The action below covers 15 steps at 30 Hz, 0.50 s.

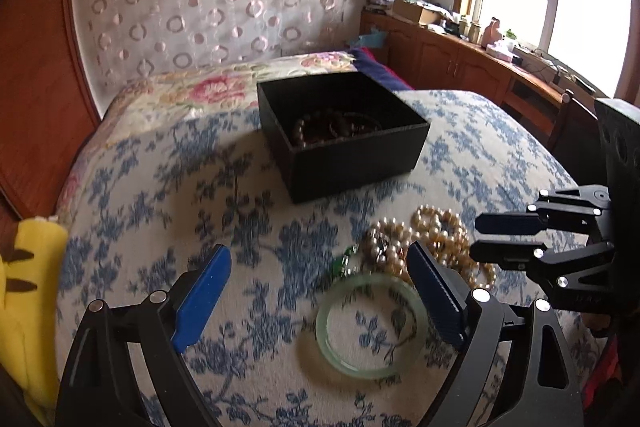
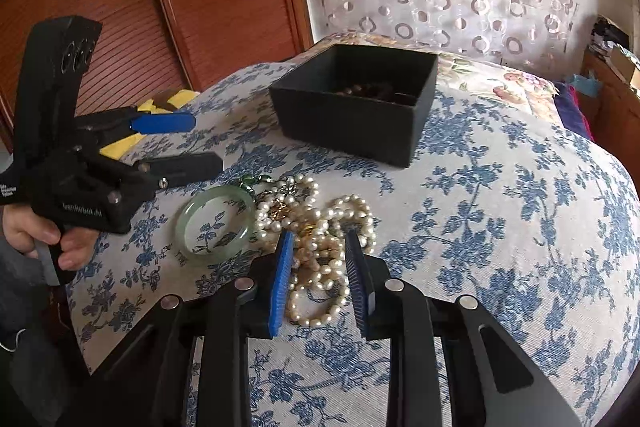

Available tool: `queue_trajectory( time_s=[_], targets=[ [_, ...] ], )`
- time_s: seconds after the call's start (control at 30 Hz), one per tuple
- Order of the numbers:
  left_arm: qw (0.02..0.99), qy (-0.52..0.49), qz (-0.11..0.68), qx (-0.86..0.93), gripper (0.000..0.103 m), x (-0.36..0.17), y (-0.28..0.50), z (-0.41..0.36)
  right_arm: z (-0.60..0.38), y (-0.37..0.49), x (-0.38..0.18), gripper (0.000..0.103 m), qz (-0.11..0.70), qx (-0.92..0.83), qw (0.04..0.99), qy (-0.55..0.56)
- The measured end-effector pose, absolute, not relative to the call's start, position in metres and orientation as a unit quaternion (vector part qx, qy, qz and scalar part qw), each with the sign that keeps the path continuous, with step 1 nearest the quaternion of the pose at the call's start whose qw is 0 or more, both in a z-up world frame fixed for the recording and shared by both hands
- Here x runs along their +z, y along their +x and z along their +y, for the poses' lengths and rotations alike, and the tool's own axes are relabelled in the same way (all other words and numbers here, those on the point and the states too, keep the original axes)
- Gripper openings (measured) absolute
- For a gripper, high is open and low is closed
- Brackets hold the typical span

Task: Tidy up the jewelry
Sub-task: 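Move both tools back over the pearls and green jade bangle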

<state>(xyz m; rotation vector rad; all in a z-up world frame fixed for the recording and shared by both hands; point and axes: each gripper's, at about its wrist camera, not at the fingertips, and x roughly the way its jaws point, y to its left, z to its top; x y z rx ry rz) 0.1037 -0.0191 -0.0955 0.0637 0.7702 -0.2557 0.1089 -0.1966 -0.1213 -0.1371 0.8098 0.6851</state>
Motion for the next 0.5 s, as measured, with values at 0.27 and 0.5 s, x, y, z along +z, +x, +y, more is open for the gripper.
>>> queue_trajectory(
  time_s=[0.27, 0.5],
  targets=[
    [0.916, 0.020, 0.379, -0.129, 0.086, -0.101, 0.097, -0.019, -0.187, 0.106, -0.127, 0.005, 0.394, 0.323, 0.856, -0.089],
    [0.915, 0.022, 0.380, -0.135, 0.086, -0.102, 0.097, -0.024, -0.202, 0.101, -0.122, 0.005, 0.381, 0.317, 0.865, -0.080]
  ],
)
